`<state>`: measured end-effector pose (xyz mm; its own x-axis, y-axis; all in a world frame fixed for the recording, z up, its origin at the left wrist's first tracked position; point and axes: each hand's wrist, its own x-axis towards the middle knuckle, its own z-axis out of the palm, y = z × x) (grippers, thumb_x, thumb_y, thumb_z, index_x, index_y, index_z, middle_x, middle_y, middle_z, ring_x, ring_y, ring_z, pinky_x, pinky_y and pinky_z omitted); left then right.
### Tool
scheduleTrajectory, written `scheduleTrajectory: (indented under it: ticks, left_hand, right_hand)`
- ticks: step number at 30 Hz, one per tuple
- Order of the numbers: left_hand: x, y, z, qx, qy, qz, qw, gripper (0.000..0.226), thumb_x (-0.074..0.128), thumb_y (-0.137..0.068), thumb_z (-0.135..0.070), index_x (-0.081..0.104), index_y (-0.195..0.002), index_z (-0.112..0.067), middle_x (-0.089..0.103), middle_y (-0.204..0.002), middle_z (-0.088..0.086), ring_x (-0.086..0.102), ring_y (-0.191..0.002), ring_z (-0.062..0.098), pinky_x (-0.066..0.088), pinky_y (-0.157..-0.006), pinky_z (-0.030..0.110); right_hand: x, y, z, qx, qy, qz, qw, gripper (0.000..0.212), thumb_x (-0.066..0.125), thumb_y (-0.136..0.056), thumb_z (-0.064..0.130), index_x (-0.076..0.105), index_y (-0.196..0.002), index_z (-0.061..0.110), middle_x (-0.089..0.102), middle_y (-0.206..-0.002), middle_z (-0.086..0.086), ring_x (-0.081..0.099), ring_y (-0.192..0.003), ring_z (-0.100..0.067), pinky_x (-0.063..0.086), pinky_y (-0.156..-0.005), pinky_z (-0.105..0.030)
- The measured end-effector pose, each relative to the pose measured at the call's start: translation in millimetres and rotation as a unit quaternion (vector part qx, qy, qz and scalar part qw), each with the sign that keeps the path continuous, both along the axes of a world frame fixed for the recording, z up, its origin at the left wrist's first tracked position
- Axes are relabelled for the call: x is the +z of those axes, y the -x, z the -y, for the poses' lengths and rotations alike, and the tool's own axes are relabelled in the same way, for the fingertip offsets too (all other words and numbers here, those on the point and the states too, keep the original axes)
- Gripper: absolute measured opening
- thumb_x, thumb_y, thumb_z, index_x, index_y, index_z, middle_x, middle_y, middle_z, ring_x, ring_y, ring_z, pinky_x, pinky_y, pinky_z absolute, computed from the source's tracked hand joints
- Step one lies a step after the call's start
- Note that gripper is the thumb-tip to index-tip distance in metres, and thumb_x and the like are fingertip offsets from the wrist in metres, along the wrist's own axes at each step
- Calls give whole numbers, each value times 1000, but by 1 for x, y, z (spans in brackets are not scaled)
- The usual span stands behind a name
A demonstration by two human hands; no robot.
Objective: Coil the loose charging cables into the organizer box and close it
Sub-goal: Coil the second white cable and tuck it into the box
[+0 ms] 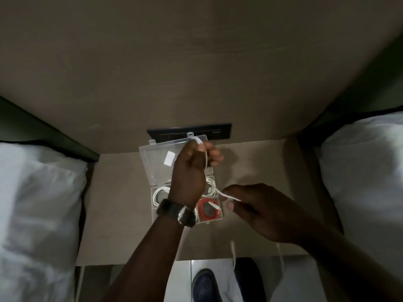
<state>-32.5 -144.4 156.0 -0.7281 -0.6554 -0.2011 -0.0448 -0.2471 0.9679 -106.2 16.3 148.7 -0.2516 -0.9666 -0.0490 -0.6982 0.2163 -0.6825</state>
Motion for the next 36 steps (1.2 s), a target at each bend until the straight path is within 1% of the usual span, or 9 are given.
scheduleTrajectory:
  ticks: [4, 8, 12, 17, 20, 23, 27, 31, 36]
  left_hand:
    - [8, -21, -15, -196, 65, 111, 972, 36, 42, -92, -22, 64, -77, 2, 55, -56, 3, 47, -50, 21, 34, -47, 28]
    - [27, -32, -17, -231, -255, 52, 937, 35, 34, -88, -27, 59, -69, -10, 34, -53, -1, 23, -41, 11, 10, -46, 31]
    - [44, -37, -3, -149, -500, -175, 835, 32, 28, -98, -23, 55, -86, -11, 47, -66, -4, 41, -54, 7, 35, -52, 20]
    - [28, -38, -13, 52, -348, -119, 928, 26, 37, -100, -13, 60, -90, -7, 61, -82, 7, 61, -74, 19, 55, -70, 28]
    - [17, -47, -29, -31, -69, 27, 997, 26, 40, -100, -10, 58, -91, 7, 62, -78, 13, 62, -70, 21, 52, -73, 33]
    - [16, -52, -39, -188, 8, 143, 972, 28, 40, -100, -9, 59, -83, 2, 62, -67, 9, 58, -55, 17, 48, -53, 24]
    - [23, -54, -38, -241, -120, 194, 943, 31, 39, -94, -12, 63, -76, -5, 55, -58, 8, 45, -42, 16, 30, -41, 21]
    - [29, -58, -29, -203, -449, -2, 870, 35, 30, -85, -18, 61, -80, -4, 43, -55, 1, 34, -41, 11, 18, -45, 24]
    - [28, -64, -7, -36, -472, -99, 875, 29, 37, -77, -16, 61, -87, -2, 45, -61, -1, 41, -47, 12, 38, -44, 22]
  right_hand:
    - [36, 31, 8, -96, 56, -25, 994, 7, 69, -88, 29, 67, -94, 26, 65, -80, 10, 62, -72, -7, 50, -63, -31]
    - [36, 34, 13, -151, 117, 56, 980, 14, 71, -83, 38, 67, -73, 29, 63, -63, 11, 60, -60, -6, 43, -56, -16]
    - [3, -4, 2, -172, 47, 123, 976, 25, 55, -98, 22, 62, -78, 36, 59, -58, 9, 58, -56, -1, 41, -57, -20]
    - [-4, -68, -19, -42, -36, 44, 997, 41, 36, -96, 47, 40, -136, 38, 71, -90, -2, 67, -80, -18, 48, -69, -30]
    - [15, -53, -26, -55, 8, -46, 997, 30, 42, -97, 39, 53, -125, 37, 71, -97, 1, 67, -84, -18, 45, -69, -25]
    - [36, -26, -25, -105, 39, -68, 991, 16, 53, -93, 41, 64, -101, 33, 67, -88, 10, 65, -75, -9, 53, -65, -33]
    - [38, 3, -14, -191, 104, -16, 976, 29, 66, -78, 52, 62, -84, 24, 62, -71, 10, 61, -64, -5, 50, -57, -21]
    - [10, -17, -3, -201, 95, 123, 967, 28, 54, -92, 43, 64, -76, 23, 62, -61, 6, 58, -56, -4, 42, -57, -17]
    - [-24, -80, -27, -198, 20, 259, 945, 29, 48, -101, 32, 62, -84, 12, 52, -53, 5, 48, -48, -2, 38, -55, -24]
